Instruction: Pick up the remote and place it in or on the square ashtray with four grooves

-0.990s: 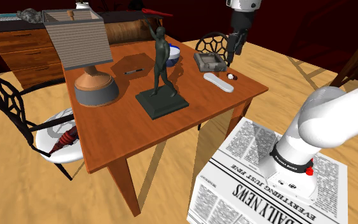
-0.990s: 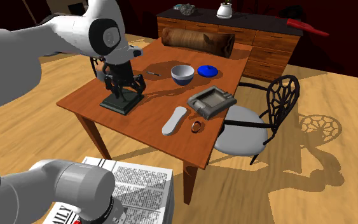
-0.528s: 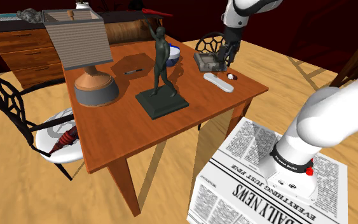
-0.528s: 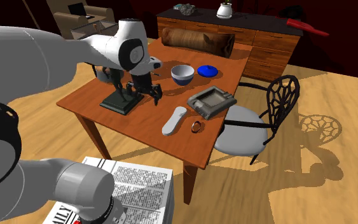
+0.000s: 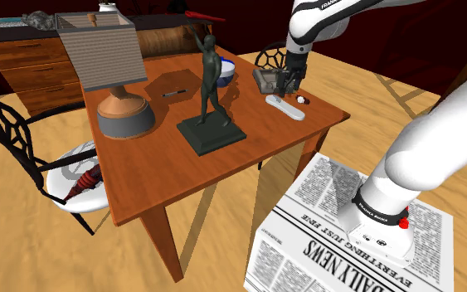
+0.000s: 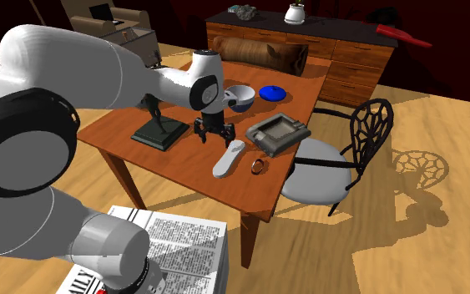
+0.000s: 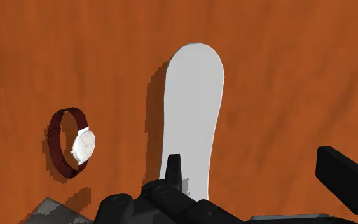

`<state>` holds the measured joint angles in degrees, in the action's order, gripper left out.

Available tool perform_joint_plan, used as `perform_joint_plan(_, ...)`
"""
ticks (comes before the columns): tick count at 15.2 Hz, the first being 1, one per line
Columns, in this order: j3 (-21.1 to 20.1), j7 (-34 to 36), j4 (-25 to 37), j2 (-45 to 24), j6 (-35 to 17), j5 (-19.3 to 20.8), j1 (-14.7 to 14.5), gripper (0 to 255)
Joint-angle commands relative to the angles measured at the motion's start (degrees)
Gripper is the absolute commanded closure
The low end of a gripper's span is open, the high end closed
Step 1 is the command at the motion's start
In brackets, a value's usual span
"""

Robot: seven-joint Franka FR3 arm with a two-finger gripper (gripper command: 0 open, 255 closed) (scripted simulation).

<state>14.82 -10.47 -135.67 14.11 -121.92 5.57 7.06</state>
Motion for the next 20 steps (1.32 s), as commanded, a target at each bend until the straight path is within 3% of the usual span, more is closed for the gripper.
perform_joint_plan(1, 1.21, -0.43, 0.64, -3.47, -3.11, -0.70, 0.59, 0)
perform_joint_plan(4, 2.89, -1.55, 2.74, -9.39, -7.17, -2.62, 1.41, 0)
perform_joint_plan(12, 3.14, -2.64, 0.53, -13.45, -13.28, -4.08, 1.48, 0)
perform_joint_plan(20, 3.14, -2.64, 0.53, -13.44, -13.28, -4.07, 1.48, 0)
